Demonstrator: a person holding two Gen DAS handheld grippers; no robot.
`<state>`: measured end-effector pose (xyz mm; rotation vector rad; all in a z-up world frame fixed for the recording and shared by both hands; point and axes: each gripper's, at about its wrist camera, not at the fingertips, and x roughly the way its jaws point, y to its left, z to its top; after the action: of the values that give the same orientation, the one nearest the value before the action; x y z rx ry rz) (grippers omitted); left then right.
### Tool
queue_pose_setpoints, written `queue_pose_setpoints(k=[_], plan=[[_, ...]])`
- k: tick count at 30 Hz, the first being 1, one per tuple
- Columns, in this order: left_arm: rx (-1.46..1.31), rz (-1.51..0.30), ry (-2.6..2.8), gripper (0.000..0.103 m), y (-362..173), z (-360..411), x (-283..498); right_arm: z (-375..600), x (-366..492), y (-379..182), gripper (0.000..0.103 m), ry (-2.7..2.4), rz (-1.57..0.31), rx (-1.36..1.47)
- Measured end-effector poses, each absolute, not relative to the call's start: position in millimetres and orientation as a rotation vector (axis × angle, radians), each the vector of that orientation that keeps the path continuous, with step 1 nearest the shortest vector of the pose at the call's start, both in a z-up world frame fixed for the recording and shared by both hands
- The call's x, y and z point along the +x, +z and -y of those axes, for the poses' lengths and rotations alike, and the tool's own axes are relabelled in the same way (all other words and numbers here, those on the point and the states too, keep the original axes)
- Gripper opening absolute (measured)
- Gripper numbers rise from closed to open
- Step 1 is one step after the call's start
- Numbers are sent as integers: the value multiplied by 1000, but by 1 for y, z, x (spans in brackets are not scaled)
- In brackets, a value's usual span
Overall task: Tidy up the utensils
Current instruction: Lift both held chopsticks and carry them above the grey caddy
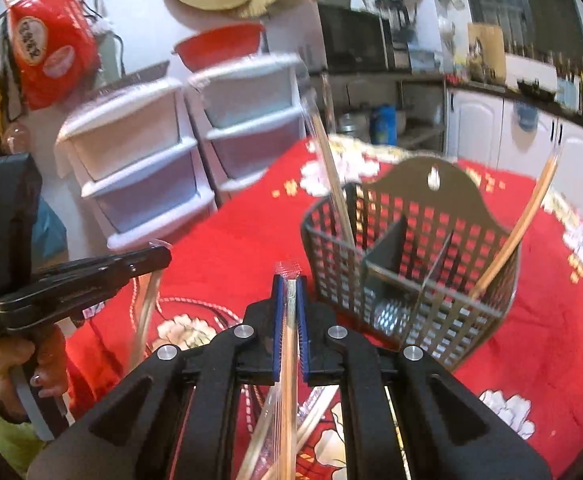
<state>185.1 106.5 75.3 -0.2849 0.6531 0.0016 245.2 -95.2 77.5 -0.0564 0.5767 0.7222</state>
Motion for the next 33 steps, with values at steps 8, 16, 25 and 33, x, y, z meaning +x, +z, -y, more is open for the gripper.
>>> queue_pose_setpoints(k=[8, 16, 25, 33], plan=[[-278, -595, -17, 1, 101, -105, 178, 104, 229, 103, 6, 734, -501, -48], [-265, -565, -34, 1, 115, -97, 179, 120, 222, 121, 6, 719, -456, -13], [-240, -520, -82, 1, 140, -78, 187, 145, 222, 149, 6, 675, -397, 25], [-234, -468, -135, 1, 170, -61, 202, 165, 232, 173, 6, 628, -350, 58]])
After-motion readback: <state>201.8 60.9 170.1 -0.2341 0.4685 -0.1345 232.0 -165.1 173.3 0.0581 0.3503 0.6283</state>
